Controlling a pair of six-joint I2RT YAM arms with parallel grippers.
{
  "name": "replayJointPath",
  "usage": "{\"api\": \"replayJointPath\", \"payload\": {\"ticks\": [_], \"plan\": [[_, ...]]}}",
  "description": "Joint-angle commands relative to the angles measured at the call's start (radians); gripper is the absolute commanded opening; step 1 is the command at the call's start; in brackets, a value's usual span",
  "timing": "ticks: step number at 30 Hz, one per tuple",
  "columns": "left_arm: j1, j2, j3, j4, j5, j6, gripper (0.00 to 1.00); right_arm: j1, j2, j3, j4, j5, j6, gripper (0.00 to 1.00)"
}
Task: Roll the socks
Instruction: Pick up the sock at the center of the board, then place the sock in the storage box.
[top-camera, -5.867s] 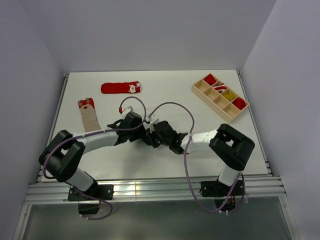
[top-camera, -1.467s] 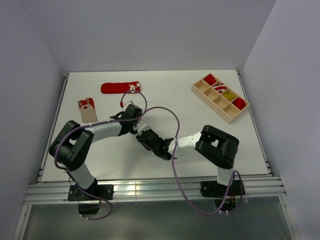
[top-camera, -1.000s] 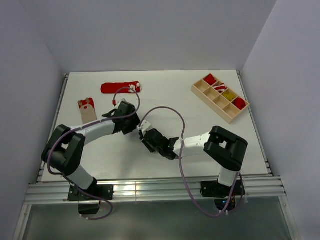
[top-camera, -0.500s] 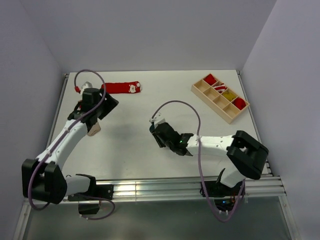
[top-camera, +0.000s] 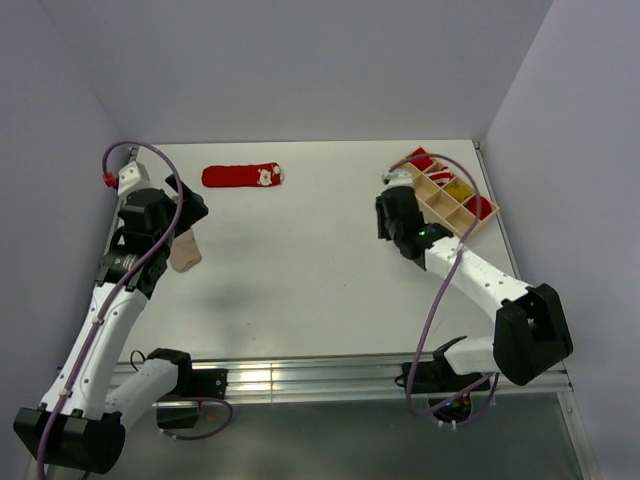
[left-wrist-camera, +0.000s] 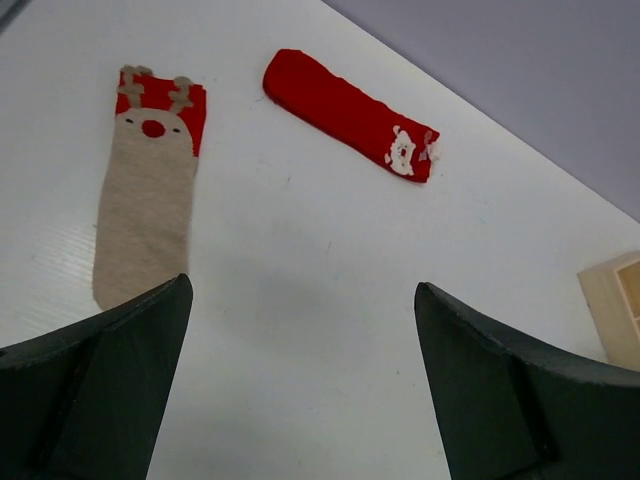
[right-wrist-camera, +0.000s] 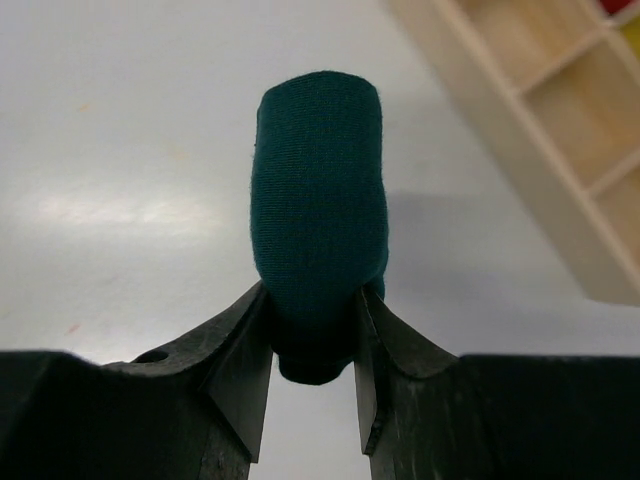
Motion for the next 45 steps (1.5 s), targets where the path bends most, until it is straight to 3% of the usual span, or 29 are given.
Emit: {"api": "replayJointPath", "payload": {"ticks": [1,5,13,19,30,45], "plan": [[-0.071,-0.07,0.042,-0.044,-0.185,0.106,0.98,-0.145,-0.033,0.091,-0.104,-0.003,-0.027,0.0],[-0.167,-0.139,0.009,-0.022,-0.352,0.147,1.0,-0.303,0.002,0.173,-0.172,-0.046,-0.033,0.0],[-0.292,-0.185,-0.105,0.045,-0.476,0.158,0.99,-0.524,0.143,0.307,-0.232,-0.122,-0.042,0.0],[-0.303,-0.211,-0.137,0.078,-0.521,0.158,1.0,-0.574,0.261,0.379,-0.278,-0.159,-0.014,0.0],[-0.301,-0.248,-0.185,0.11,-0.504,0.144,0.99,-0.687,0.278,0.342,-0.362,-0.211,-0.005,0.0],[-0.301,-0.234,-0.188,0.114,-0.493,0.147,0.99,-0.736,0.376,0.368,-0.319,-0.248,-0.011,0.0]]}}
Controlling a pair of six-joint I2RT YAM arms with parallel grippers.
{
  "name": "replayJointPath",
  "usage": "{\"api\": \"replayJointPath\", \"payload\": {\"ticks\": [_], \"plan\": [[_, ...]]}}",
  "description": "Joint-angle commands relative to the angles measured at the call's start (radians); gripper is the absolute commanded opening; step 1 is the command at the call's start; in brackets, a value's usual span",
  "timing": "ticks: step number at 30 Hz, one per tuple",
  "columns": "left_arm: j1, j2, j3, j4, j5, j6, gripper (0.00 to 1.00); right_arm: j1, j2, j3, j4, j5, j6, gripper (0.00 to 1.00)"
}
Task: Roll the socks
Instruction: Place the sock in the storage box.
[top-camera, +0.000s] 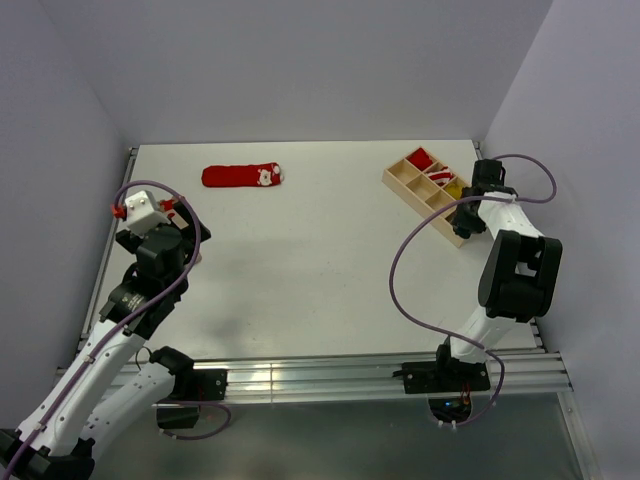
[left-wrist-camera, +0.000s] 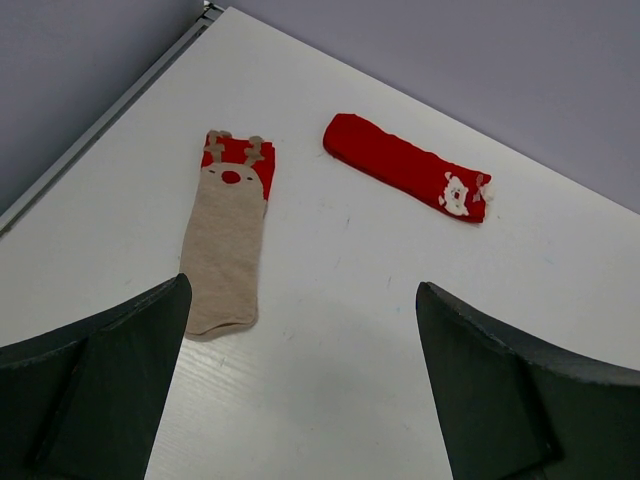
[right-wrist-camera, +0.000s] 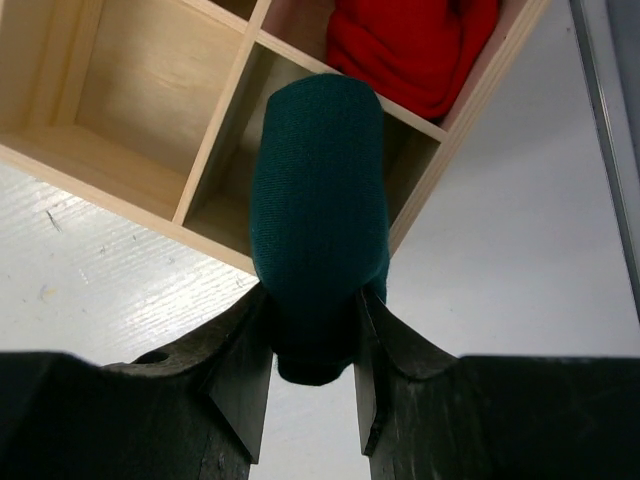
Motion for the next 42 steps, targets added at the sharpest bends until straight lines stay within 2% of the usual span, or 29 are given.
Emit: {"api": "replayJointPath", "payload": {"ticks": [1,13,18,29,35,42], "plan": [[-0.002,-0.001,0.002,0.029,-0.009,0.004,0.99,-0.017,0.024,0.044,0.037,-0.026,0.001,0.0],[-0.002,-0.007,-0.005,0.034,0.001,0.007,1.0,-0.02,0.01,-0.049,0.226,-0.037,-0.03,0.0],[-0.002,-0.01,-0.006,0.034,0.005,0.009,0.99,-0.02,0.048,-0.055,0.243,-0.018,-0.031,0.0],[-0.002,-0.009,-0.008,0.035,0.011,0.01,0.99,-0.046,0.199,0.029,0.122,-0.012,-0.01,0.0],[-0.002,-0.006,-0.009,0.037,0.019,0.012,0.99,-0.069,0.265,0.106,-0.006,-0.043,0.002,0.0],[0.0,-0.004,-0.009,0.036,0.022,0.014,0.99,-0.067,0.271,0.109,-0.091,-0.079,0.027,0.0]]}}
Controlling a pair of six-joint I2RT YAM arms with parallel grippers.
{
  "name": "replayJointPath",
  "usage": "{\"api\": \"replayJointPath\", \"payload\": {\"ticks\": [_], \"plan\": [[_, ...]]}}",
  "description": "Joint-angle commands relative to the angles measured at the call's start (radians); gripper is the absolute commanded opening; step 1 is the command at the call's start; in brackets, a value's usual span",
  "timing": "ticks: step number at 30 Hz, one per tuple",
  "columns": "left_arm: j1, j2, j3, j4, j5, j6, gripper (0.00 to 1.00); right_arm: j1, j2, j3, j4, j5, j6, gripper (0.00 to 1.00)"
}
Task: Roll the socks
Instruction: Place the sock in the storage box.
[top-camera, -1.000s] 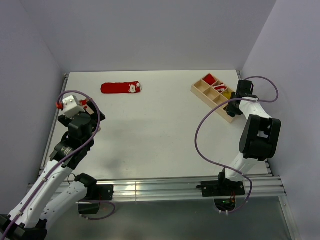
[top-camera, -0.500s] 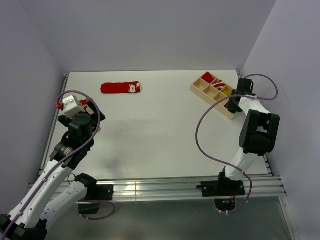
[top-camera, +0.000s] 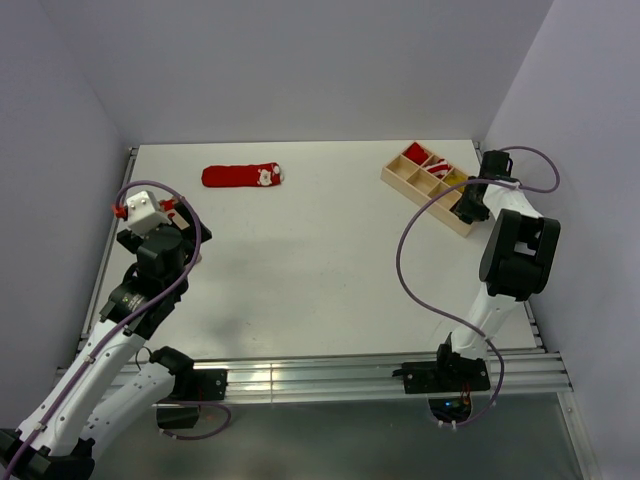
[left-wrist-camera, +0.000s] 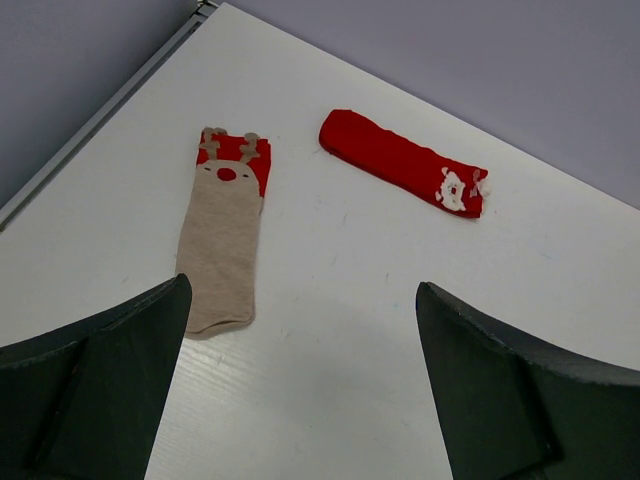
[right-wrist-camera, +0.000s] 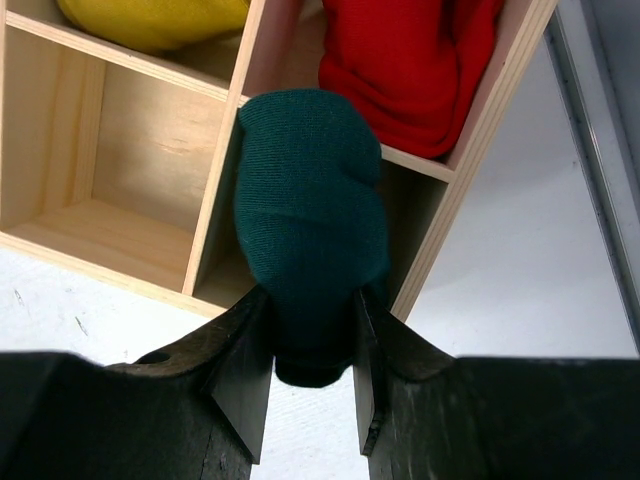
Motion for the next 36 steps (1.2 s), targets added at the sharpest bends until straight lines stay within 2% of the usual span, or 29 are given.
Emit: {"api": "replayJointPath", "payload": {"ticks": [1,9,16,21,31,36], "plan": [[0.0,-0.004,-0.005,0.035,0.011,0.015,0.99,-0.012,0.063,-0.06,-0.169,-0.009,0.029,0.0],[0.0,-0.012,-0.004,0.031,0.017,0.013,0.99,0.022,0.023,-0.132,-0.17,-0.007,0.052,0.0],[0.0,-0.018,-0.005,0.032,0.012,0.016,1.0,0.131,-0.051,-0.235,-0.097,0.022,0.046,0.0],[0.0,-0.018,-0.007,0.038,0.025,0.021,1.0,0.152,-0.074,-0.27,-0.08,0.054,0.023,0.0],[0.0,-0.02,-0.005,0.038,0.043,0.025,0.99,0.155,-0.071,-0.159,-0.172,0.16,-0.084,0.0],[-0.002,-0.027,-0.005,0.037,0.043,0.025,1.0,0.149,-0.003,-0.114,-0.25,0.094,-0.119,0.0]]}}
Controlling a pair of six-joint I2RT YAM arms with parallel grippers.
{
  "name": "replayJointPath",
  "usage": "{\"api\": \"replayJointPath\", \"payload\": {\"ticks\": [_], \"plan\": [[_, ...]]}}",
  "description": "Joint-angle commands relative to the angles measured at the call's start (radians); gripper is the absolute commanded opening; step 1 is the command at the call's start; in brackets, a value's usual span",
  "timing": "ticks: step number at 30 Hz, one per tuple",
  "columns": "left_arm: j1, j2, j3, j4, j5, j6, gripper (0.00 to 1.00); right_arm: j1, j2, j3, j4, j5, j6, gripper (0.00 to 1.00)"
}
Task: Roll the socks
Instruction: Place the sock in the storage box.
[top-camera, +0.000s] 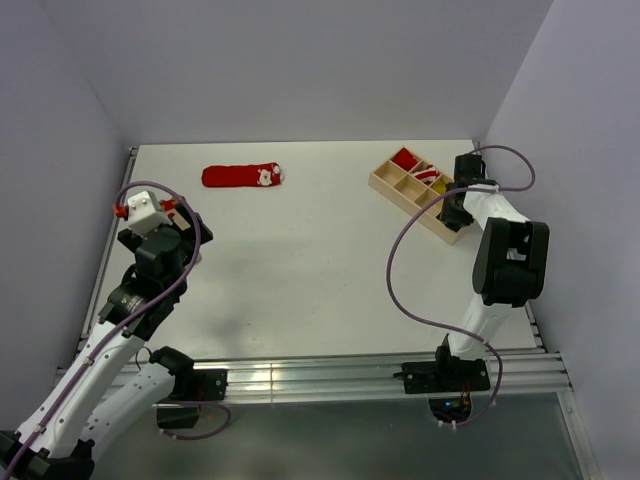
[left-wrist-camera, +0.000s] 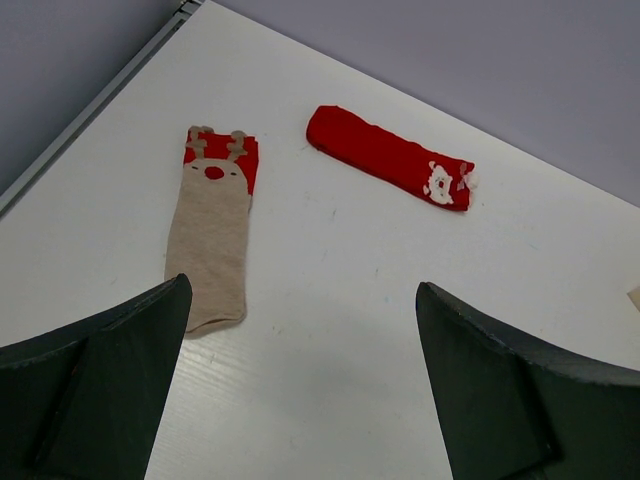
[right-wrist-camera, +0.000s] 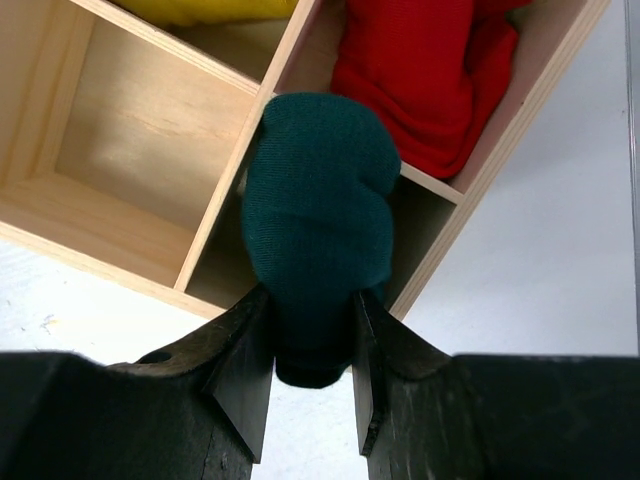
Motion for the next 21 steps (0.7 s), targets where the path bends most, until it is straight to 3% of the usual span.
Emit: {"api": "replayJointPath", "payload": {"ticks": [1,9,13,21], "plan": [[0.0,-0.017,-0.005,0.036,0.011,0.018,0.99,0.0,0.101,-0.02,-0.22,-0.033,-0.063,0.0],[0.0,-0.026,-0.005,0.034,0.018,0.018,0.99,-0.008,0.155,-0.017,-0.249,-0.054,-0.006,0.02],[0.0,-0.029,-0.007,0.036,0.018,0.016,1.0,-0.016,0.169,0.002,-0.269,-0.073,0.0,0.26],[0.0,-0.035,-0.007,0.036,0.018,0.016,0.99,-0.014,0.057,0.061,-0.294,-0.088,0.014,0.44]]}}
